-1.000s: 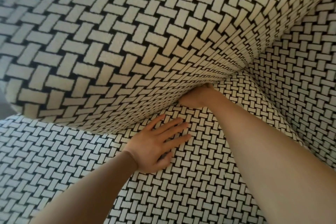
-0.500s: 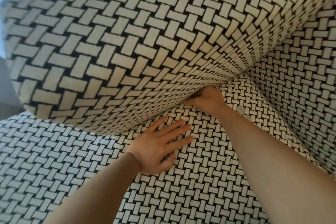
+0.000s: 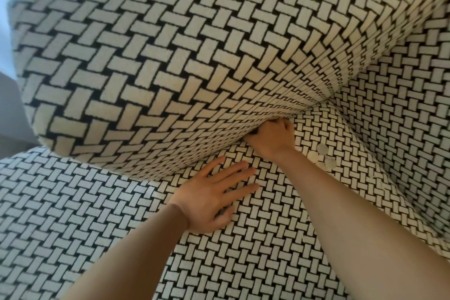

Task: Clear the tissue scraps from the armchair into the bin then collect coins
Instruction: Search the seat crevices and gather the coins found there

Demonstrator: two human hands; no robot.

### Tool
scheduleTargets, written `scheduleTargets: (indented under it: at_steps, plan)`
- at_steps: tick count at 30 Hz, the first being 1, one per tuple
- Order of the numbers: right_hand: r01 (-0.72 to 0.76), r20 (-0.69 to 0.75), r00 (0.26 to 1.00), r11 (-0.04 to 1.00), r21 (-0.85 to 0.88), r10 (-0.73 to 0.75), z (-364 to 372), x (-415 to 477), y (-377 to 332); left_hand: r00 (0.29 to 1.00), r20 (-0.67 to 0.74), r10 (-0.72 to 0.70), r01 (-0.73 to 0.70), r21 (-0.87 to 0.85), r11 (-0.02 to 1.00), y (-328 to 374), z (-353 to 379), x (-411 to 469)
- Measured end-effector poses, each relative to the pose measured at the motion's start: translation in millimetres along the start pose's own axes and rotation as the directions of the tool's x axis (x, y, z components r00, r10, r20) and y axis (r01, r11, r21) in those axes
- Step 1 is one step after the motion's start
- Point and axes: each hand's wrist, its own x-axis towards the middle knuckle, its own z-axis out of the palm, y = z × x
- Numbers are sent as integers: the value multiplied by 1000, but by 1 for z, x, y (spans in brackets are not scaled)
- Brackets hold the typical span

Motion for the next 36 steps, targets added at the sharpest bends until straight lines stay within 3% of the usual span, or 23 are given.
scheduleTargets:
  at_steps: [11,21,29,36]
  plan:
    - [-44,24,999,983,-177,49,0,-3,-14,1000,-21,-1,1,-5,1000,1,-1,0]
    - [25,43,999,999,-34,-23,-2,-1,0,1000,7,-13,13,10,1000,0,1,-2]
    - [-56,-105,993,997,59,62,10,0,-8,1000,15,-19,19,18,1000,0,1,-1]
    - [18,-269,963,994,104,11,19,-3,-3,1000,12,-12,12,37,999,0,2,-1]
